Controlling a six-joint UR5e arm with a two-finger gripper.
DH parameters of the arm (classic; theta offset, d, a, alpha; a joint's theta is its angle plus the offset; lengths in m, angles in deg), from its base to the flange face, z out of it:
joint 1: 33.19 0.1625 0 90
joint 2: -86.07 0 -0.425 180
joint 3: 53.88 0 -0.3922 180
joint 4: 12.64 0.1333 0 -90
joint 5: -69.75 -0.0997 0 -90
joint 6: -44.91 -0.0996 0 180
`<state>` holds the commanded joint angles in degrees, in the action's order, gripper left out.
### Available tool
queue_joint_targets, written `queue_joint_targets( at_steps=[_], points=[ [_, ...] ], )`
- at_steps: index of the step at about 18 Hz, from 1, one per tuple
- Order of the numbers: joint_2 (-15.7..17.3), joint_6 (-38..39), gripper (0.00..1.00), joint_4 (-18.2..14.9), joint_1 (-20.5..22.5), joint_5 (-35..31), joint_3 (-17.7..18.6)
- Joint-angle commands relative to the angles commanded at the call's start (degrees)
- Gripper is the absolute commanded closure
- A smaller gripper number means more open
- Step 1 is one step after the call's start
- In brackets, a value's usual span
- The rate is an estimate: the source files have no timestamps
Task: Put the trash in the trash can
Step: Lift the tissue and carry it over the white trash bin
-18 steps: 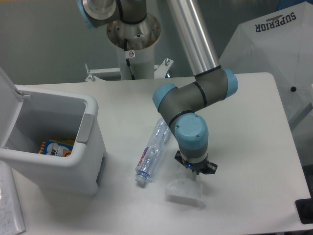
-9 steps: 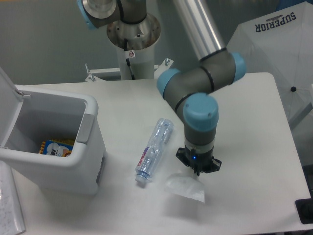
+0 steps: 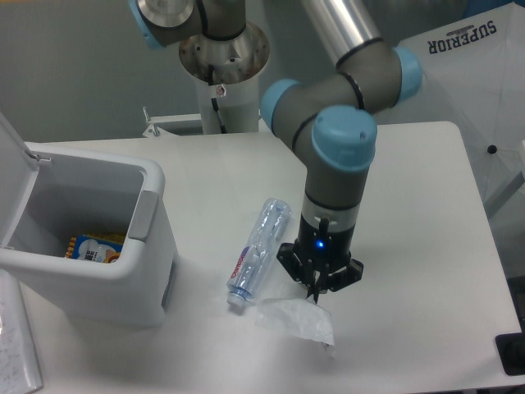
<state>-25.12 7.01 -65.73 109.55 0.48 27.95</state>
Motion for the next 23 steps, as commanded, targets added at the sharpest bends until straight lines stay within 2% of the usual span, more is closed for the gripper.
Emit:
queue_joint_targets(
  at_steps=[4, 7, 9, 12, 16, 21, 23],
  points=[
    [2.7, 3.3, 1.00, 0.0, 0.0, 5.5, -0.3],
    [6.5, 7.0, 1.00, -0.1, -0.5, 9.4, 0.4],
    [9.0, 9.9, 1.00, -0.1, -2.2, 9.6, 1.3],
    [12.7, 10.6, 1.00, 0.0, -6.4, 9.9, 4.1],
    [18.0, 11.7, 1.00, -0.1, -9.9, 9.9, 7.8],
    [20.8, 12.4, 0.99, -0.1, -13.8, 9.7, 9.8],
    [21.1, 12.1, 0.89, -0.2, -15.7, 9.7, 11.0]
  ],
)
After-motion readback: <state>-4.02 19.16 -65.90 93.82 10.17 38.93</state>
